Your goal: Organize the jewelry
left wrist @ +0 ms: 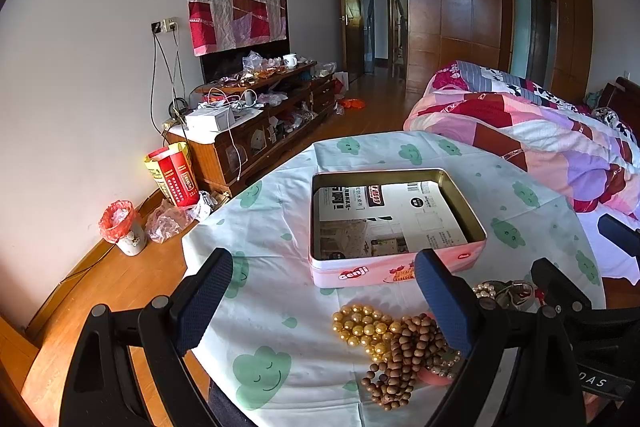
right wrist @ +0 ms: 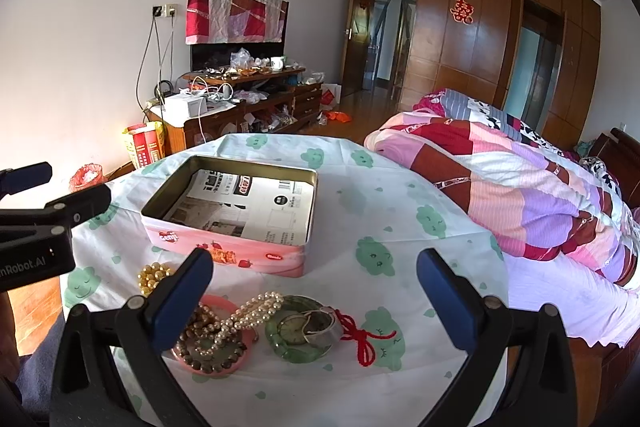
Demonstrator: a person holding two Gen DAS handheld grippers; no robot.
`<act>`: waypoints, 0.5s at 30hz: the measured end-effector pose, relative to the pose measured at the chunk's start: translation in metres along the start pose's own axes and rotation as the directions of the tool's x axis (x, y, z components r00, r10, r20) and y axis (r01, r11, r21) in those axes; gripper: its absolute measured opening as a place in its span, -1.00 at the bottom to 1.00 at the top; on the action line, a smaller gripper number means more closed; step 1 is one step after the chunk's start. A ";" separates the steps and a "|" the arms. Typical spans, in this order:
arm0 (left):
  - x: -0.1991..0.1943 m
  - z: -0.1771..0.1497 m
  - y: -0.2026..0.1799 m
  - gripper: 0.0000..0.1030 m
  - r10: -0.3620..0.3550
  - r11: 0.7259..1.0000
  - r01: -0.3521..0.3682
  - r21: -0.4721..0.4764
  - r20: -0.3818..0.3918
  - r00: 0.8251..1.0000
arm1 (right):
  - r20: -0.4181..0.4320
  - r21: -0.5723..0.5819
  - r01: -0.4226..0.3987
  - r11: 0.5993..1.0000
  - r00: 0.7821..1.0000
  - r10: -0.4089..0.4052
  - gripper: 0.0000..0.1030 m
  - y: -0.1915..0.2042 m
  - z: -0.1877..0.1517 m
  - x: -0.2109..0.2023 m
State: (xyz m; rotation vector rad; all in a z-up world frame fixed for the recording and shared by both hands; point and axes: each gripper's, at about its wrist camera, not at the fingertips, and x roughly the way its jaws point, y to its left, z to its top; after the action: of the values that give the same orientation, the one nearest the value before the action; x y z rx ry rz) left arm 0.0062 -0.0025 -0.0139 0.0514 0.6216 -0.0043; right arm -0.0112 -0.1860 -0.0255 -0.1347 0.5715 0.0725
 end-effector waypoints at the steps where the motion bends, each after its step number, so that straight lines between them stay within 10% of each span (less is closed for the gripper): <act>1: 0.000 0.000 0.000 0.79 0.000 1.000 0.000 0.001 -0.001 1.000 | 0.000 0.000 0.001 1.000 1.000 -0.001 1.00 0.000 0.000 0.000; 15: 0.000 -0.002 -0.001 0.79 0.000 1.000 0.000 0.002 -0.006 1.000 | 0.002 0.006 0.003 1.000 1.000 -0.003 1.00 -0.004 -0.002 0.002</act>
State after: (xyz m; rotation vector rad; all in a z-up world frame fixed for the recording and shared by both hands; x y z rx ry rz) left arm 0.0054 -0.0030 -0.0154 0.0533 0.6279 -0.0052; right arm -0.0107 -0.1899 -0.0278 -0.1292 0.5700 0.0679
